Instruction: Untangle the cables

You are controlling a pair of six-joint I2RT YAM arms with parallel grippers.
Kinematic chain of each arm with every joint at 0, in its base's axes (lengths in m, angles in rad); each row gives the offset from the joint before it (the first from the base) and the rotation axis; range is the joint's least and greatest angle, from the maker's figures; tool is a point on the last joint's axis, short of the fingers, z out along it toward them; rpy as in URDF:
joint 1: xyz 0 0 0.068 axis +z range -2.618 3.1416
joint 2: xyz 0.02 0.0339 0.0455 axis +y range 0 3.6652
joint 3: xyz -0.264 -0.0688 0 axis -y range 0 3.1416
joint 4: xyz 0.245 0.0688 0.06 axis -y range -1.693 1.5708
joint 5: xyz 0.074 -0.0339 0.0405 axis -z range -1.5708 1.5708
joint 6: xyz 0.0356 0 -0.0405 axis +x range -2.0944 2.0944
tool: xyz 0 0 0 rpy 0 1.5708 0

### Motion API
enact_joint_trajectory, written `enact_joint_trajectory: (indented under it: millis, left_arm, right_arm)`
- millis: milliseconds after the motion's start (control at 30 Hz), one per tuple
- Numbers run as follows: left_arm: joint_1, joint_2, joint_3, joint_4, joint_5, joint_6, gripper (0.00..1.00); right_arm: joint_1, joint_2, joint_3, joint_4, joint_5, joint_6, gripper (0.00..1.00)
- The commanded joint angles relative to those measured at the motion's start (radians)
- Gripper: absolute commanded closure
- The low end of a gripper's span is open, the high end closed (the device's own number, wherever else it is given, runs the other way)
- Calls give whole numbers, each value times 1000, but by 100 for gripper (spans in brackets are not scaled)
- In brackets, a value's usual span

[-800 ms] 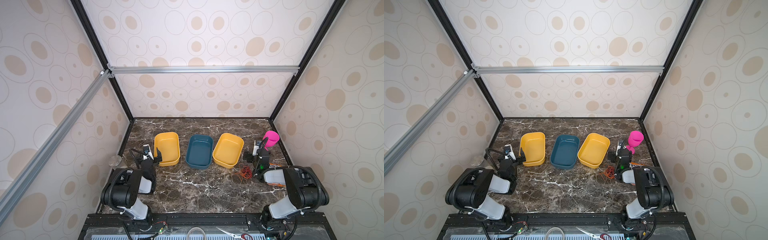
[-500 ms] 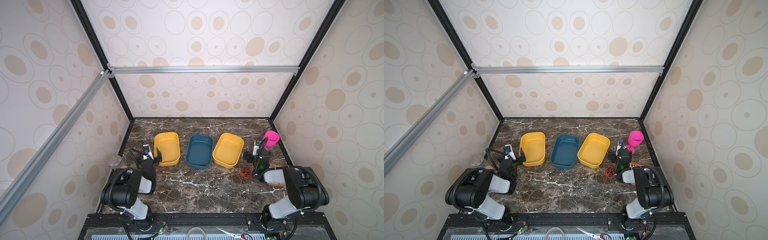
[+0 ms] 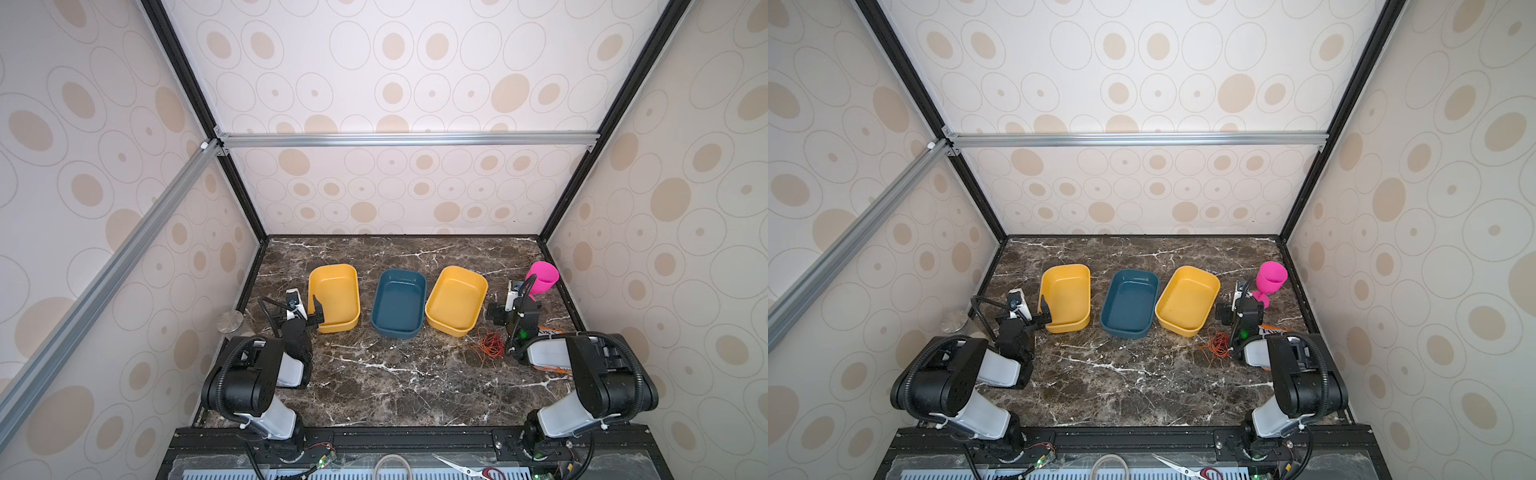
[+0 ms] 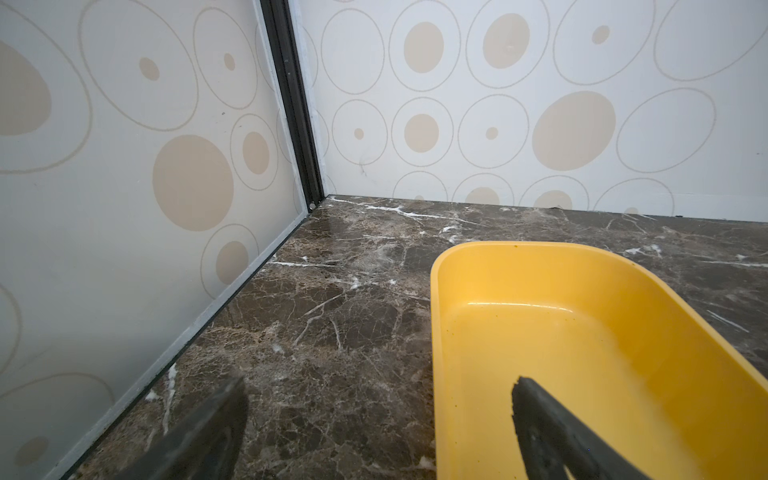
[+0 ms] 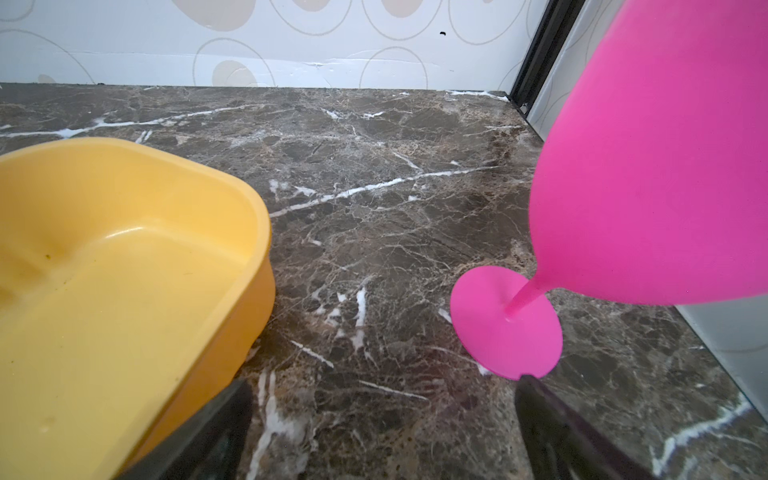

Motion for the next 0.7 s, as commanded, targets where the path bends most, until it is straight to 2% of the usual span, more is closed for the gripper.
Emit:
enact_joint_trajectory:
  millis: [0, 400, 500, 667]
  left_arm:
    - [7, 0, 10, 29, 7, 20, 2]
    - [7, -2, 12, 21, 12, 18, 2]
    - [8, -16, 11, 18, 42, 30, 2]
    - [7, -147, 103, -253, 60, 42, 2]
  right_arm:
    - [5, -10, -2, 20, 9, -1, 0]
    - [4, -10, -2, 24, 7, 3, 0]
    - [4, -31, -7, 42, 15, 8, 0]
    - [-3, -201, 95, -295, -38, 6, 0]
